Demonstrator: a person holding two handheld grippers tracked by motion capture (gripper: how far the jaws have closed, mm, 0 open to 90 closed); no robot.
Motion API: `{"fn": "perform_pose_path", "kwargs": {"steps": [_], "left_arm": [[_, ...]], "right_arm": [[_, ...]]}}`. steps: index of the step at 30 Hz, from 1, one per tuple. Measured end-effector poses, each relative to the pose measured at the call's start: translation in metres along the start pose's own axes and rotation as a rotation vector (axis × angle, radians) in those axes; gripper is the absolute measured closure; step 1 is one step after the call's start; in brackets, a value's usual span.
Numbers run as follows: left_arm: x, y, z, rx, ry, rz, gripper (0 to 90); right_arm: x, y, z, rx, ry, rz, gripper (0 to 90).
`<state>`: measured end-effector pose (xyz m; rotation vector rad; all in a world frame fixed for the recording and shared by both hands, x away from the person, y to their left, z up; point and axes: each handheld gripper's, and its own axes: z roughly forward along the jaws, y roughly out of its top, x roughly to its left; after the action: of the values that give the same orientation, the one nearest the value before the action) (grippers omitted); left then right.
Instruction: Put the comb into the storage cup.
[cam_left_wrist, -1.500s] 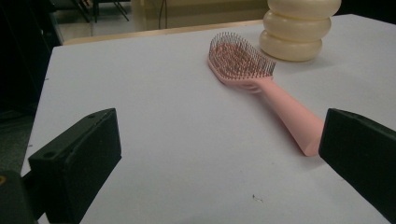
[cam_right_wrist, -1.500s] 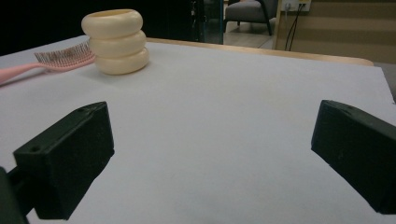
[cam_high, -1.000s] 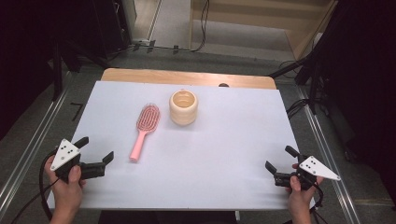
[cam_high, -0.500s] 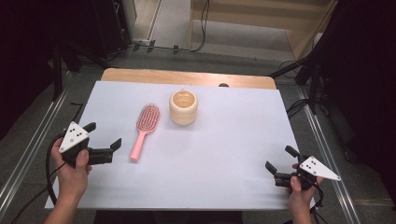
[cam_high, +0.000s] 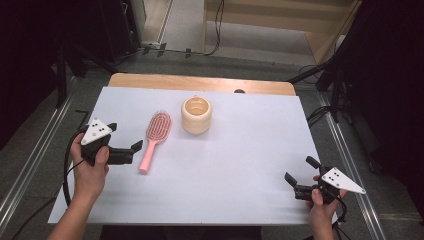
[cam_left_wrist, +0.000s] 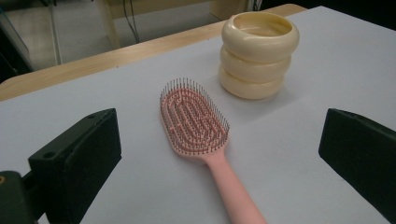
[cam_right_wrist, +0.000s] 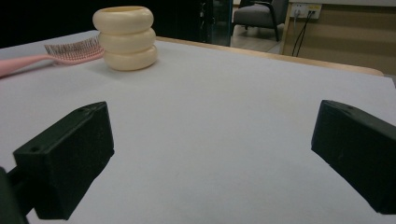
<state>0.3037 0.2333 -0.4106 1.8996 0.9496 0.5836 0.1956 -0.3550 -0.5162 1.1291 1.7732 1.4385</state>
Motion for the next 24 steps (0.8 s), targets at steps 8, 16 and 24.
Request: {"fn": "perform_pose_path", "kwargs": {"steps": [8, 16, 24], "left_arm": [[0.001, 0.005, 0.016, 0.039, -0.008, -0.011, 0.0], [0.002, 0.008, 0.029, 0.074, -0.024, -0.026, 0.0], [0.000, 0.009, 0.042, 0.115, -0.033, -0.023, 0.0]], "right_arm": [[0.000, 0.000, 0.000, 0.002, 0.000, 0.001, 0.0], [0.000, 0.000, 0.001, 0.005, -0.007, 0.000, 0.0], [0.000, 0.000, 0.001, 0.013, -0.009, 0.001, 0.0]]}}
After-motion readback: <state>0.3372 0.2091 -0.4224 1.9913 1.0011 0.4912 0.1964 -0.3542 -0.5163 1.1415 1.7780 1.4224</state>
